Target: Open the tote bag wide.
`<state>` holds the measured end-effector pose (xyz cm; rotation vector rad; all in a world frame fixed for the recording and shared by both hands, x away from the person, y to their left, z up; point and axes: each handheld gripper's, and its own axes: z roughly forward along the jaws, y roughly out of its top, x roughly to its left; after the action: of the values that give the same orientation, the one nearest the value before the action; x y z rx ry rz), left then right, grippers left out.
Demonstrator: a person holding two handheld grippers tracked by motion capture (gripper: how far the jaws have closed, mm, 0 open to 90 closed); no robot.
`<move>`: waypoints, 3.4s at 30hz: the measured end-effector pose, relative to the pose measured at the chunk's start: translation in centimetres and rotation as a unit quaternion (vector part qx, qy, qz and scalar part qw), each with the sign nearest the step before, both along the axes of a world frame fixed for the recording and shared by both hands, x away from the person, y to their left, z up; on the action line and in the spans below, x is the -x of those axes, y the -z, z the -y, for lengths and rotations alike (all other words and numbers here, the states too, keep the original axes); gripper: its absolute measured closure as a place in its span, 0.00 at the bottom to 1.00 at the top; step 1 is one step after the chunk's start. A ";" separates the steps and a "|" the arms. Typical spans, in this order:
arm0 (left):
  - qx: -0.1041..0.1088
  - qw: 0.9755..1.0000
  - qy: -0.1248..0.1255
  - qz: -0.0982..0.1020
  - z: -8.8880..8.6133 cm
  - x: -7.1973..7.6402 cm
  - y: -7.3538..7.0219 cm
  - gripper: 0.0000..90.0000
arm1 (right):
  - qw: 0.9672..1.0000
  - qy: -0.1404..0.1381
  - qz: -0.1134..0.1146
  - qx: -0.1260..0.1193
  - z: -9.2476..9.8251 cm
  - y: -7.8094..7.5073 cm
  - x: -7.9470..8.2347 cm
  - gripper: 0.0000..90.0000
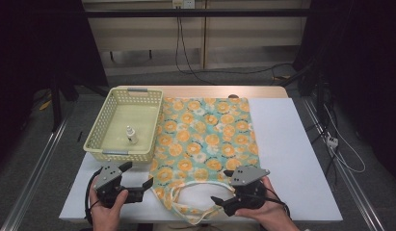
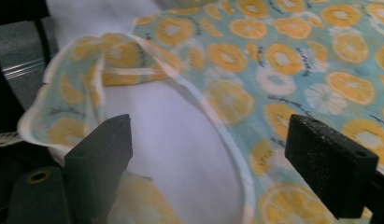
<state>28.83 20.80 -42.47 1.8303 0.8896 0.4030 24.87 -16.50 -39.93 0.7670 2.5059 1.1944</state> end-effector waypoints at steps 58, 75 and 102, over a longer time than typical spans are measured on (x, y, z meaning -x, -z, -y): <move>-0.009 1.000 -0.001 -0.007 -0.1 -0.2 0.2 0.05 | 0.998 0.049 -0.017 -0.026 1.5 0.0 -10.4 1.00; -0.012 1.000 -0.002 -0.012 -0.2 -0.3 0.2 0.06 | 0.994 0.105 -0.037 -0.012 2.0 1.9 -16.3 1.00; -0.013 1.000 -0.003 -0.016 -0.2 -0.4 0.3 0.06 | 0.990 0.126 -0.060 -0.015 2.6 3.2 -18.2 0.43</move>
<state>29.19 21.03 -42.76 1.8631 0.9152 0.3924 43.07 -19.07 -43.13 1.1568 2.3960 1.1281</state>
